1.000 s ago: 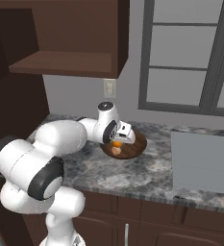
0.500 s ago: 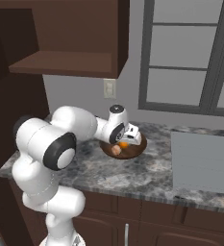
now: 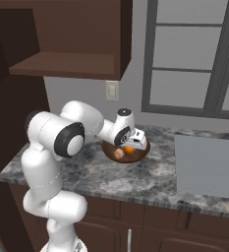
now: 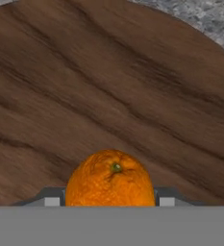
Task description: Pick the tangerines from the cabinet and place them in one bowl. Pick the potato from the sink and place it in the other bowl.
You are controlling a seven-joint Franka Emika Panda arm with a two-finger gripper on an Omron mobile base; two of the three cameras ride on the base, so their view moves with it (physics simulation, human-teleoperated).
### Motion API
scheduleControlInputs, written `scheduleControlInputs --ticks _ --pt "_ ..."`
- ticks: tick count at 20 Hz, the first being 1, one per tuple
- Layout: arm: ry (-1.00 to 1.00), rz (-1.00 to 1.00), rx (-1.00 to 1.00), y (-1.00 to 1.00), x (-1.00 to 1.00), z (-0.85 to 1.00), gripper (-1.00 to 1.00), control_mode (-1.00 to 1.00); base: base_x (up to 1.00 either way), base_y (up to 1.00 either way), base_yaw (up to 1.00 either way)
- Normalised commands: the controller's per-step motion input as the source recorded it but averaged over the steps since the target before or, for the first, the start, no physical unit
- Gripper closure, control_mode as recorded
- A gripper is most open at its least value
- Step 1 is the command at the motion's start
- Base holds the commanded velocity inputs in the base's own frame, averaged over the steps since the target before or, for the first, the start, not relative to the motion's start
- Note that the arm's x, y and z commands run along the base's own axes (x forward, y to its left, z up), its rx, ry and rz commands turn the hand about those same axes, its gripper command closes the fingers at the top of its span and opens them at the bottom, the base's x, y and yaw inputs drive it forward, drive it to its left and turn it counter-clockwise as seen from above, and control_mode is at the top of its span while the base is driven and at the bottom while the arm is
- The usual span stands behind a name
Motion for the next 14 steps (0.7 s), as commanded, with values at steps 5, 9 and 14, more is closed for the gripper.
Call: scheduleControlInputs --ticks 5,9,14 --pt "0.05 0.0 0.0 0.0 0.02 -0.04 -1.0 -1.0 0.0 0.0 0.0" --pt "0.0 0.0 0.0 0.0 0.0 0.0 -1.0 -1.0 0.0 0.0 0.0" --pt "0.0 0.0 0.0 -0.01 0.0 0.0 -1.0 -1.0 0.0 0.0 0.0"
